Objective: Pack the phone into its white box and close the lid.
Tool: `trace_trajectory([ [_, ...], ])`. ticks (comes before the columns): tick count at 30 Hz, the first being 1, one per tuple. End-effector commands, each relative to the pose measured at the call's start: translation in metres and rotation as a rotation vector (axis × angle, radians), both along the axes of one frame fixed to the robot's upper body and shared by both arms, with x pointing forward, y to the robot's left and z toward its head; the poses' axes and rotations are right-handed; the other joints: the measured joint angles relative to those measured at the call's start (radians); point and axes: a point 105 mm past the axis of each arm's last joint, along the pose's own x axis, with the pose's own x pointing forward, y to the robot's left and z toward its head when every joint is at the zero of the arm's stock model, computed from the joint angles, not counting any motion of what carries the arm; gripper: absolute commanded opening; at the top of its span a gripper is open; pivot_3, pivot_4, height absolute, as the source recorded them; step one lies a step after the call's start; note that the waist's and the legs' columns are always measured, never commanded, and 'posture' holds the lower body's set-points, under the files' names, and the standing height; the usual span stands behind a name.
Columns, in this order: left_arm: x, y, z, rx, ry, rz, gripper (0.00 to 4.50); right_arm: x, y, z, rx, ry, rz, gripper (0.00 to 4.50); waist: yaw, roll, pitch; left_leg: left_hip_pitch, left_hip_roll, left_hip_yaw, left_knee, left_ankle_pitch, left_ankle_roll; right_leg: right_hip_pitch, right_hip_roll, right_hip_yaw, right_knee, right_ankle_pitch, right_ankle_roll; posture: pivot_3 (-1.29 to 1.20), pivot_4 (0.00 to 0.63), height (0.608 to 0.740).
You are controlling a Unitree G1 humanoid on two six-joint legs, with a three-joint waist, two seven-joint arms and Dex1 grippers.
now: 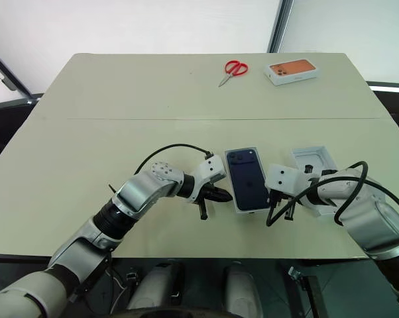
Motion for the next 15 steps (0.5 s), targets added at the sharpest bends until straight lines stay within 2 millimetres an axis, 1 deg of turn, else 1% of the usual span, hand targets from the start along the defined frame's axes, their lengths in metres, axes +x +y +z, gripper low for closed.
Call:
trace_trajectory([
  [1,0.003,-0.004,0.013,-0.033,-0.056,-0.009,0.00,-0.007,0.015,0.006,0.018,-0.012,0.087,0.06,-0.001,0.000,0.000,0.000,0.000,0.000,0.000,0.000,0.000,0.000,0.000,0.000,0.000,0.000,0.000,0.00,0.150,0.697],
  [8,0.003,-0.001,0.012,-0.033,-0.057,-0.005,0.00,-0.003,0.010,0.008,0.004,-0.031,0.070,0.06,-0.002,0.000,0.000,0.000,0.000,0.000,0.000,0.000,0.000,0.000,0.000,0.000,0.000,0.000,0.000,0.00,0.150,0.697],
  [12,0.005,0.005,0.011,-0.030,-0.051,0.005,0.00,0.004,0.001,0.015,-0.019,-0.069,0.042,0.06,-0.002,0.000,0.000,0.000,0.000,0.000,0.000,0.000,0.000,0.000,0.000,0.000,0.000,0.000,0.000,0.00,0.150,0.697],
  [14,0.007,0.011,0.009,-0.023,-0.051,0.019,0.00,0.004,-0.005,0.017,-0.012,-0.050,0.022,0.06,-0.002,0.000,0.000,0.000,0.000,0.000,0.000,0.000,0.000,0.000,0.000,0.000,0.000,0.000,0.000,0.00,0.150,0.697],
  [15,0.009,0.016,0.009,-0.022,-0.048,0.031,0.00,0.004,-0.009,0.020,-0.003,-0.042,-0.002,0.29,-0.002,0.000,0.000,0.000,0.000,0.000,0.000,0.000,0.000,0.000,0.000,0.000,0.000,0.000,0.000,0.00,0.150,0.697],
])
